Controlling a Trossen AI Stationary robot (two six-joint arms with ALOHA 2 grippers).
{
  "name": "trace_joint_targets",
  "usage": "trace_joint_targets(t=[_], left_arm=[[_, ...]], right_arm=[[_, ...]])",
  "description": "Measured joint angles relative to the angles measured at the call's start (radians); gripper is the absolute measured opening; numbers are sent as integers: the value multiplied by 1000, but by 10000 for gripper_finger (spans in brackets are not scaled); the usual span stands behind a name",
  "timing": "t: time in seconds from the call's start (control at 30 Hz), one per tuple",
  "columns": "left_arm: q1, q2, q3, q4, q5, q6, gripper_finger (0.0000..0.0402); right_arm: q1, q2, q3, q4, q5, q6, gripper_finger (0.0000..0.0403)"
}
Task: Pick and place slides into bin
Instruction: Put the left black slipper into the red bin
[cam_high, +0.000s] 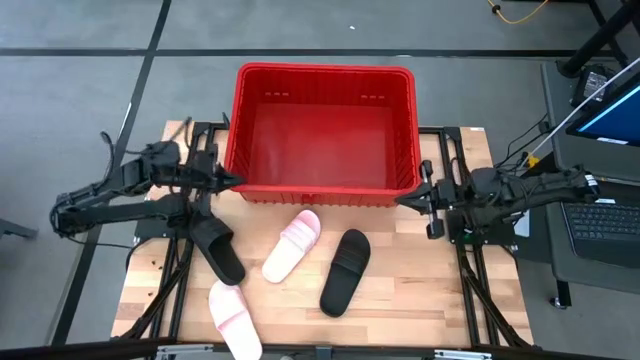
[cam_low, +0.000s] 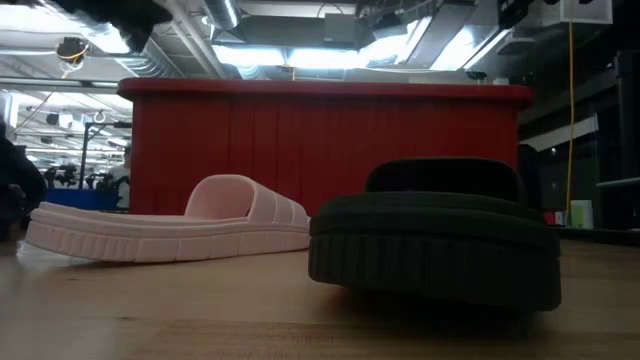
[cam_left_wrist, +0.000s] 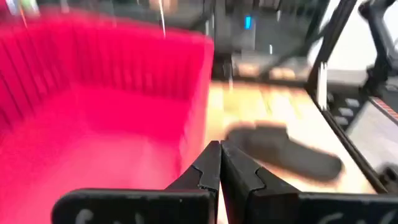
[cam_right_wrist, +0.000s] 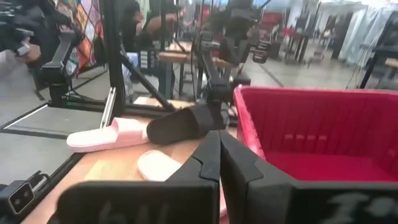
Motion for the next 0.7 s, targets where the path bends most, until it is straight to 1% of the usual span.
trace_joint_targets(t=[0.07, 0.13, 0.23, 0.3, 0.37, 0.43, 0.5, 0.57, 0.7], left_arm=[[-38, 24, 13, -42, 5, -63, 2], [-94, 44, 12, -36, 5, -107, 2], [-200, 92, 12, 37, -11, -165, 2], [-281, 131, 13, 105, -55, -182, 2], [-373, 172, 32, 112, -143, -182, 2], [-466, 214, 61, 77, -283, -186, 2], [-557, 260, 100, 12, -425, -234, 2], [-645, 316, 149, -54, -540, -305, 2], [-791, 436, 254, -179, -688, -451, 2]], right_arm=[[0, 36, 15, -3, 0, 21, 6], [3, 74, 34, 1, -1, 35, 6], [3, 132, 67, 3, -15, 34, 6], [3, 171, 89, 2, -28, 32, 6], [3, 203, 106, 3, -29, 8, 6], [3, 224, 115, -6, -29, -43, 6], [3, 235, 115, -28, -29, -87, 6], [3, 240, 115, -44, -29, -95, 6], [3, 238, 115, -47, -28, -70, 6]])
